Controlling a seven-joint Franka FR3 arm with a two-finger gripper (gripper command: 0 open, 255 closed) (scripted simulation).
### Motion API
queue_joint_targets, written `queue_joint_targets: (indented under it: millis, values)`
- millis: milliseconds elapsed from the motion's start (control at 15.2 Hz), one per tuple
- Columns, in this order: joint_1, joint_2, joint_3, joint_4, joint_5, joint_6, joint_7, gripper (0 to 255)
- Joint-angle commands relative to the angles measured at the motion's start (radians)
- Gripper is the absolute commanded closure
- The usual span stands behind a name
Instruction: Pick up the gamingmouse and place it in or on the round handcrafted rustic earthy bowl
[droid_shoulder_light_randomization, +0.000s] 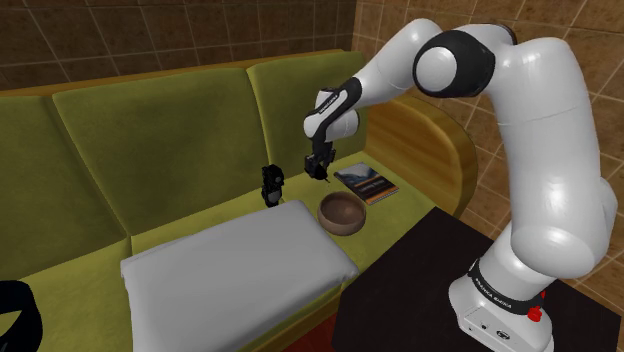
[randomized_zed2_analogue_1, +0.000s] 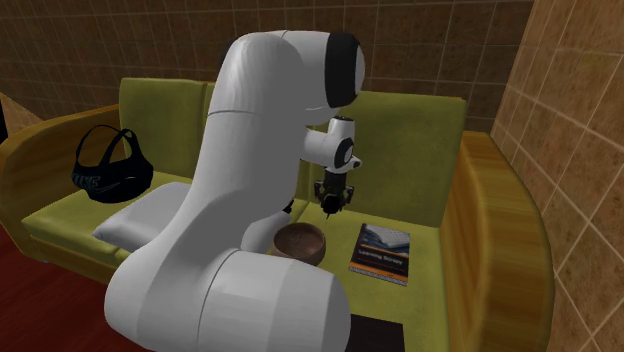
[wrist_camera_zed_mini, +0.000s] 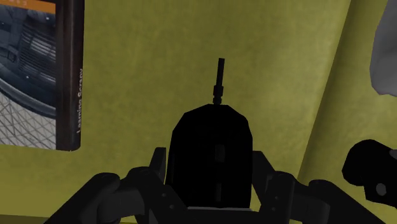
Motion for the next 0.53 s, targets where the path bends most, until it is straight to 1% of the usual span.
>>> queue_joint_targets:
  millis: [0,462]
  values:
    - [0.004,-0.023,-0.003,-0.007,-0.004,-0.016,0.006,255]
    - [0.011,-0.092,-0.012,-0.012,-0.016,-0.079,0.019,255]
